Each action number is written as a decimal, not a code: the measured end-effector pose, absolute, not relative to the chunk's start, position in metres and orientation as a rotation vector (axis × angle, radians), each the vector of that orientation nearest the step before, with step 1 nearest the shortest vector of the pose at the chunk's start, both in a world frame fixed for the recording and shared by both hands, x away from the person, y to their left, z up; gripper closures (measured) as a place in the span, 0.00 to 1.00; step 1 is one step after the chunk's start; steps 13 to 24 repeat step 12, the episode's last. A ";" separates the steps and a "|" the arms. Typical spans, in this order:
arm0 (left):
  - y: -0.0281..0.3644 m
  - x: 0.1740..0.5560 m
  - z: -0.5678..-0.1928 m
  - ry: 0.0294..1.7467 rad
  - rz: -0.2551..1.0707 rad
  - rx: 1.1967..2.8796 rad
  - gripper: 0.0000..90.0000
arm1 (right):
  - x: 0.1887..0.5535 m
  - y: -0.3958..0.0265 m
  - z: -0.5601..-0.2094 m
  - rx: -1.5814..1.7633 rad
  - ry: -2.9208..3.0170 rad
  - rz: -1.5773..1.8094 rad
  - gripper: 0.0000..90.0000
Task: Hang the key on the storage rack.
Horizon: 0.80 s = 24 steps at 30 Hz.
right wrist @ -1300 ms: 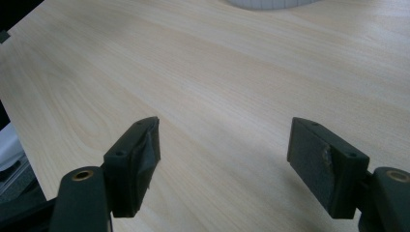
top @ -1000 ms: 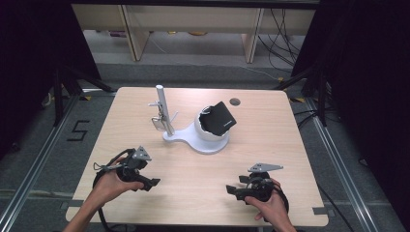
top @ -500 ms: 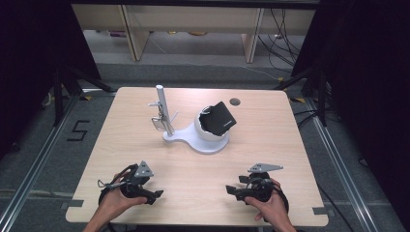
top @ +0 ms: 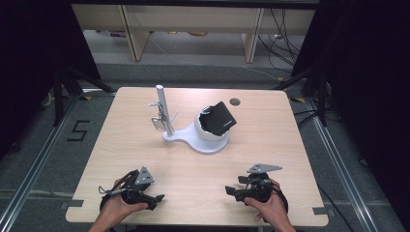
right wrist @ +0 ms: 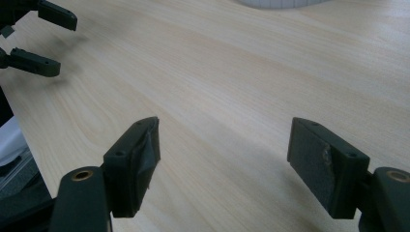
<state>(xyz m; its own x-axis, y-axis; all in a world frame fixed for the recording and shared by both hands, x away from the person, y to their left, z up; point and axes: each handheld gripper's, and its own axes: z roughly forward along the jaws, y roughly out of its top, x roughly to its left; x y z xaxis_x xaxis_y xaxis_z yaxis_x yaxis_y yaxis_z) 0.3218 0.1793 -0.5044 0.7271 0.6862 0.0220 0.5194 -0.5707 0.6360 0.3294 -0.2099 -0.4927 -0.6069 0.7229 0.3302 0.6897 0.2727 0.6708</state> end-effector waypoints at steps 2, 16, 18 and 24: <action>0.180 0.322 -0.505 0.899 0.348 2.326 0.22 | 0.330 -0.210 -0.493 1.370 2.473 1.276 0.32; 0.178 0.322 -0.509 0.899 0.342 2.334 0.21 | 0.330 -0.209 -0.494 1.355 2.468 1.288 0.32; 0.178 0.322 -0.509 0.899 0.342 2.334 0.21 | 0.330 -0.209 -0.494 1.355 2.468 1.288 0.32; 0.178 0.322 -0.509 0.899 0.342 2.334 0.21 | 0.330 -0.209 -0.494 1.355 2.468 1.288 0.32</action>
